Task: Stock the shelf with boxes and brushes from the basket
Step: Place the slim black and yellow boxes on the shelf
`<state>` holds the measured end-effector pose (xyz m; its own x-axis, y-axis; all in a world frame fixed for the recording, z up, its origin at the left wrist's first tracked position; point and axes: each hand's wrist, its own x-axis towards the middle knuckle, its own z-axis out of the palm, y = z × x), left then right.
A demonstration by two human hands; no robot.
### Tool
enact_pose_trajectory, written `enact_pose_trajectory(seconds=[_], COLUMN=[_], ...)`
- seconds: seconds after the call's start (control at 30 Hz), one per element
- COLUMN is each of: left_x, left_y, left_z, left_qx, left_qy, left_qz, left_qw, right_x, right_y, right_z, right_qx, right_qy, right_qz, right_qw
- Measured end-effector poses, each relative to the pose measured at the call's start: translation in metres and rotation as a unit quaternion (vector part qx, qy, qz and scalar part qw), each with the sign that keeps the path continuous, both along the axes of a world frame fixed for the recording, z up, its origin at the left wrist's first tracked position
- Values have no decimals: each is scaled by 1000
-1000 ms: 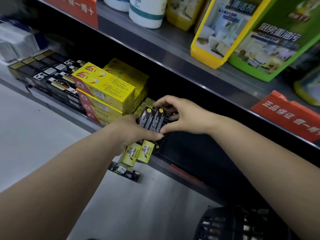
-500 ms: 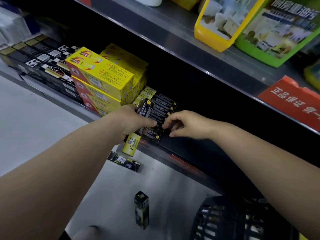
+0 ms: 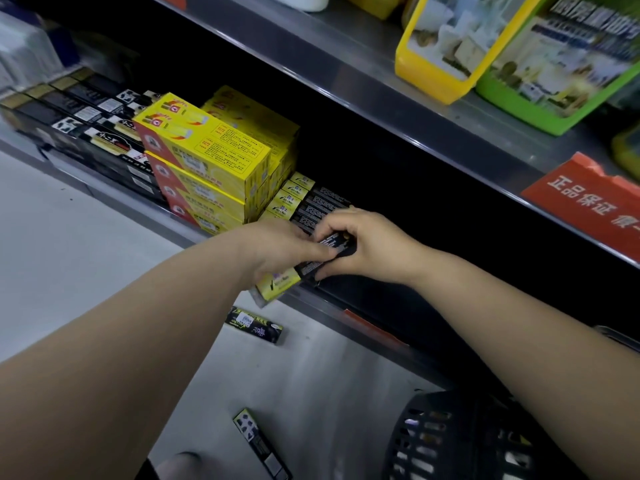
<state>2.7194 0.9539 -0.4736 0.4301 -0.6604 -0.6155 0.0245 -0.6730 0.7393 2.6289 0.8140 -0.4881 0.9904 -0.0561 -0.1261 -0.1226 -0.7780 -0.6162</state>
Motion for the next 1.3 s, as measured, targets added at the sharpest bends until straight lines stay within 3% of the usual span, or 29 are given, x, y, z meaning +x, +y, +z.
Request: enact_pose_trajectory(seconds=[0.13,0.3,0.53,0.67,0.87,0.97,1.03,1.07,1.2,1.27,1.3], left_x=[9,13,18,22,23,22,20,19,18,22,26], left_y=[3,10,13,12,11,8,5,3,-1,2,5], left_z=[5,13,-1,-8,-12,-11,-11,-10,-7,-7,-8], left_qx=[3,-28,-9,-27,-32,-34,-31,-30,-32,-25,-14], left_qy=[-180,-157,-181,-175,-176,-179,-174,-170,-171,-162,-157], left_qz=[-27,-49,-65,-61,-68,-61,-53,-51,-50,-67,-85], left_qw=[983,986,981,982,982,981,983,984,983,984,984], right_x=[-5,21,89,102,93,85,79,76,59,44,35], right_y=[-30,-75,-86,-71,-76,-69,-57,-47,21,66,88], right_z=[-9,-29,-60,-74,-76,-62,-54,-51,-58,-70,-79], right_qx=[-42,-198,-47,31,-44,-88,-72,-15,327,394,383], right_qy=[35,74,94,148,156,146,108,84,-73,-148,-173], right_qz=[-94,-242,-402,-376,-303,-364,-437,-490,-646,-683,-711], right_qw=[994,947,910,914,939,916,890,868,686,597,563])
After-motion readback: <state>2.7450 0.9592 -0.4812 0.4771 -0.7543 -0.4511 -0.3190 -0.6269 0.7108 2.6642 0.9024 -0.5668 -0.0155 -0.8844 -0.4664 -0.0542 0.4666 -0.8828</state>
